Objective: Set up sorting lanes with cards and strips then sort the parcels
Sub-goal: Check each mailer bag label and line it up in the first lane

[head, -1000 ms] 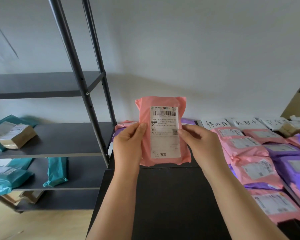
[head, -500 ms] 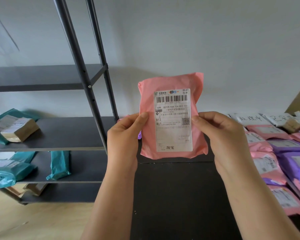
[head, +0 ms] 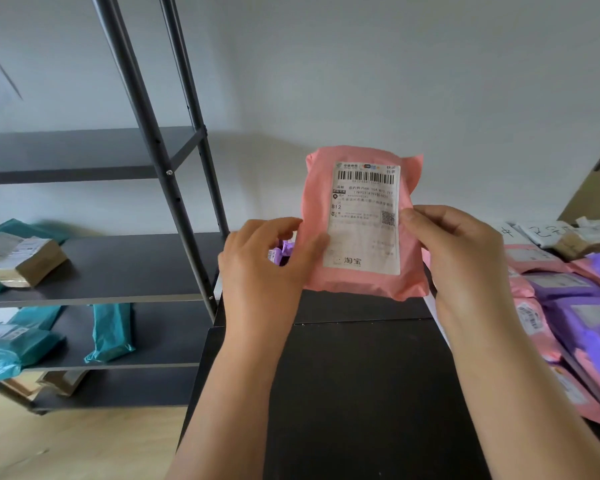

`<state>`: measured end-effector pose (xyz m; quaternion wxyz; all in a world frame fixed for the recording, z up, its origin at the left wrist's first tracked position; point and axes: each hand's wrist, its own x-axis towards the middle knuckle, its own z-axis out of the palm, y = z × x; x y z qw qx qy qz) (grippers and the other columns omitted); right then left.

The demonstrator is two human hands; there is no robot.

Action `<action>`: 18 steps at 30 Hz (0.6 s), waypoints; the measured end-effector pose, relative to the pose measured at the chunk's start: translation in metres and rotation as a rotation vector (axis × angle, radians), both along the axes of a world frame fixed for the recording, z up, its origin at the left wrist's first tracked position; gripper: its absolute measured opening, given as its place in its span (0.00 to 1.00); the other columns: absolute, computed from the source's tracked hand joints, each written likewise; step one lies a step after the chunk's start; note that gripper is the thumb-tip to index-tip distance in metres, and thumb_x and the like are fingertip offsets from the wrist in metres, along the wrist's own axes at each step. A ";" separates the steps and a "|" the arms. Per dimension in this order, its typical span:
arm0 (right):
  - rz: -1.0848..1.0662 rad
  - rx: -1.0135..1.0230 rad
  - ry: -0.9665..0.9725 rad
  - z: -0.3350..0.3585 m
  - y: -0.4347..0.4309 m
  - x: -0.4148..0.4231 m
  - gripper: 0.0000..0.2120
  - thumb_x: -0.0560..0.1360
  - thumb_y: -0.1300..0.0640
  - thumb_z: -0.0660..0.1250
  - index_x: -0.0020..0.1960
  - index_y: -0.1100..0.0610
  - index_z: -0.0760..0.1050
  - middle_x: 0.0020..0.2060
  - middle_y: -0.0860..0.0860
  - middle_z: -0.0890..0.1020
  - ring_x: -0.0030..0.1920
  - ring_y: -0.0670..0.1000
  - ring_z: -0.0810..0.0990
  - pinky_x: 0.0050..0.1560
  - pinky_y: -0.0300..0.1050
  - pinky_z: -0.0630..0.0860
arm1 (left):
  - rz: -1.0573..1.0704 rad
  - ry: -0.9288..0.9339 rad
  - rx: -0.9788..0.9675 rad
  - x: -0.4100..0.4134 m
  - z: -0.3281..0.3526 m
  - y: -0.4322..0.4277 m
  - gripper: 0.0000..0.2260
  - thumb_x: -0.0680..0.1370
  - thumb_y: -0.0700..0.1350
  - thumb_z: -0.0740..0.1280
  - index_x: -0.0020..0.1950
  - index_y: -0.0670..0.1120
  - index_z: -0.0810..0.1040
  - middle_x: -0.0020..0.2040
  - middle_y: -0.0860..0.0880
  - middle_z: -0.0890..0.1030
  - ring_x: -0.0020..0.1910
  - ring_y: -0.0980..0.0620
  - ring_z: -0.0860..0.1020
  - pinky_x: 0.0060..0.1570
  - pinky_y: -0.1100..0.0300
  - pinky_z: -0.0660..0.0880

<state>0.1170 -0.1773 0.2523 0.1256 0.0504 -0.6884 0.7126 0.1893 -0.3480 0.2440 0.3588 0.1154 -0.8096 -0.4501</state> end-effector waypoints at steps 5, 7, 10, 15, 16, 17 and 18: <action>-0.001 0.001 -0.040 0.004 0.000 0.000 0.06 0.74 0.58 0.73 0.40 0.50 0.85 0.39 0.47 0.86 0.47 0.56 0.85 0.48 0.62 0.81 | -0.003 -0.022 -0.024 -0.005 -0.001 0.004 0.16 0.73 0.60 0.70 0.57 0.54 0.82 0.44 0.63 0.80 0.49 0.60 0.77 0.52 0.64 0.76; 0.007 0.036 -0.047 0.004 0.000 0.000 0.05 0.74 0.58 0.73 0.40 0.51 0.85 0.38 0.48 0.86 0.47 0.58 0.85 0.48 0.61 0.81 | -0.050 -0.046 0.093 -0.010 -0.003 0.003 0.10 0.76 0.53 0.72 0.54 0.52 0.84 0.41 0.63 0.83 0.44 0.67 0.79 0.42 0.75 0.73; 0.034 0.050 -0.074 -0.001 0.002 -0.004 0.06 0.75 0.60 0.72 0.42 0.52 0.85 0.39 0.48 0.86 0.46 0.55 0.86 0.42 0.52 0.84 | -0.098 -0.091 0.285 -0.015 -0.004 0.003 0.05 0.76 0.52 0.73 0.49 0.52 0.85 0.40 0.63 0.84 0.39 0.64 0.81 0.36 0.71 0.77; 0.108 -0.025 -0.205 -0.009 0.002 -0.013 0.07 0.75 0.63 0.73 0.50 0.54 0.82 0.49 0.57 0.85 0.49 0.56 0.86 0.46 0.52 0.83 | -0.112 -0.100 0.609 -0.020 -0.001 0.001 0.08 0.76 0.48 0.74 0.43 0.43 0.84 0.39 0.50 0.86 0.42 0.51 0.85 0.40 0.60 0.83; 0.122 -0.045 -0.224 -0.011 0.001 -0.014 0.07 0.75 0.64 0.72 0.50 0.55 0.81 0.50 0.58 0.85 0.49 0.57 0.86 0.48 0.53 0.83 | -0.120 -0.102 0.656 -0.020 -0.001 0.001 0.08 0.76 0.46 0.73 0.44 0.41 0.84 0.40 0.48 0.86 0.44 0.48 0.85 0.44 0.57 0.83; 0.134 -0.061 -0.236 -0.013 0.000 -0.014 0.07 0.74 0.66 0.72 0.50 0.56 0.81 0.50 0.59 0.85 0.49 0.58 0.86 0.48 0.52 0.83 | -0.133 -0.102 0.705 -0.019 -0.001 0.001 0.09 0.77 0.45 0.72 0.46 0.38 0.83 0.42 0.45 0.86 0.47 0.45 0.85 0.49 0.53 0.83; 0.143 -0.073 -0.244 -0.014 -0.001 -0.015 0.07 0.74 0.67 0.71 0.49 0.56 0.81 0.49 0.59 0.85 0.48 0.58 0.86 0.46 0.50 0.83 | -0.145 -0.103 0.754 -0.019 -0.001 0.001 0.10 0.77 0.44 0.72 0.47 0.36 0.83 0.45 0.43 0.86 0.49 0.43 0.84 0.54 0.49 0.81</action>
